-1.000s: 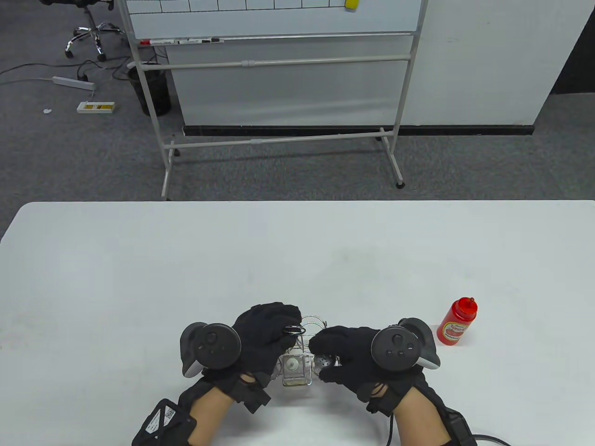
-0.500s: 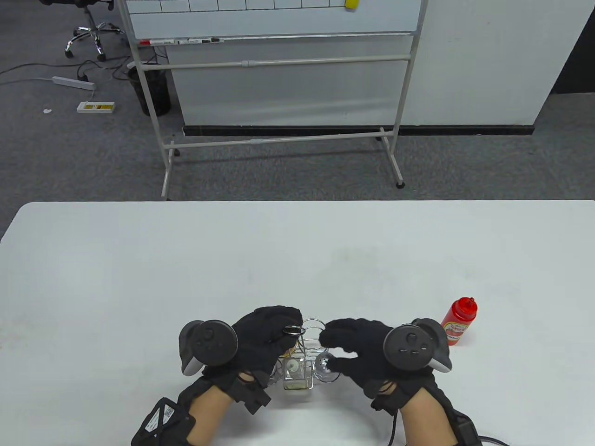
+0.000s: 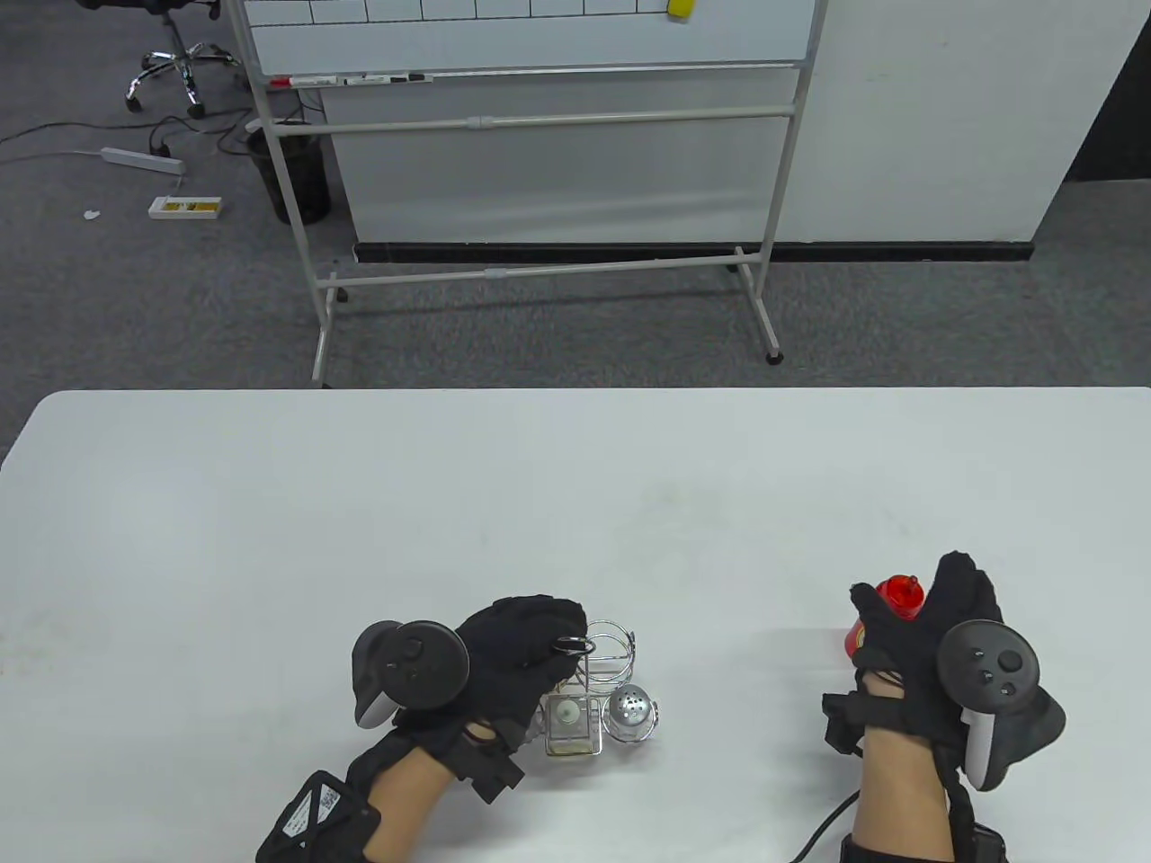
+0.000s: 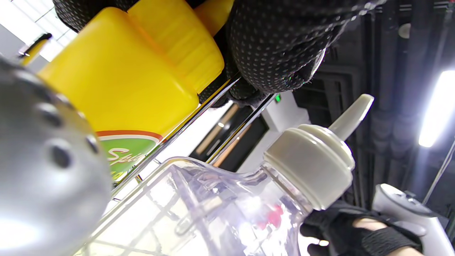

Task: Hold seasoning rack and insert seasoning bottles through ring holders

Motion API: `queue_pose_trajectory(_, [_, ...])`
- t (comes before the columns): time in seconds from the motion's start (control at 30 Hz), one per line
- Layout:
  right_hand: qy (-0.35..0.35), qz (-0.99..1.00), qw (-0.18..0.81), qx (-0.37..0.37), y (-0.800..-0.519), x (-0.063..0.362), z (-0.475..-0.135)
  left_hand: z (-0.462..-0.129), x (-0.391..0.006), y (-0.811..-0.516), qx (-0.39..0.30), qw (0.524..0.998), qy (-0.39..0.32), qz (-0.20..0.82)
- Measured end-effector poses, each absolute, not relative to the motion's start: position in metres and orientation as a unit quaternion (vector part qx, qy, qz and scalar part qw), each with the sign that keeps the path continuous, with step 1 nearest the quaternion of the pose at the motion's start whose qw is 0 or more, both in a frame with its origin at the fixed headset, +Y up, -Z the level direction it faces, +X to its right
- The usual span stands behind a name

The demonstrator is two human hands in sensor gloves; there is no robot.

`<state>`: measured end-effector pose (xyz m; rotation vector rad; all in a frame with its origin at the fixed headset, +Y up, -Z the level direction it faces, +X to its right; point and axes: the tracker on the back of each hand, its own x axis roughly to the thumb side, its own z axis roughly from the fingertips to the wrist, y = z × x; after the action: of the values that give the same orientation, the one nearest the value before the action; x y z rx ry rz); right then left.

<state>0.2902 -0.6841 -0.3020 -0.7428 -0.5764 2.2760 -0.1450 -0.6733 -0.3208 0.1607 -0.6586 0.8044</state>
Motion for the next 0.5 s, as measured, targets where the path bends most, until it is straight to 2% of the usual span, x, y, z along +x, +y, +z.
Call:
queue_pose_trajectory(0.1, [-0.195, 0.869, 0.339, -0.303, -0.706, 0.293, -0.314, -0.321, -0.144, -0.674, 0.075, 0.864, -0.315, 0.385])
queue_pose_trajectory(0.23, [-0.230, 0.851, 0.356, -0.309, -0.719, 0.297, -0.320, -0.320, -0.144, -0.674, 0.075, 0.865, -0.317, 0.381])
queue_pose_trajectory(0.37, [-0.232, 0.848, 0.364, -0.307, -0.724, 0.300, -0.324, -0.320, -0.143, -0.674, 0.075, 0.866, -0.318, 0.379])
queue_pose_trajectory(0.5, [-0.236, 0.856, 0.356, -0.292, -0.716, 0.292, -0.324, -0.321, -0.143, -0.675, 0.074, 0.866, -0.319, 0.379])
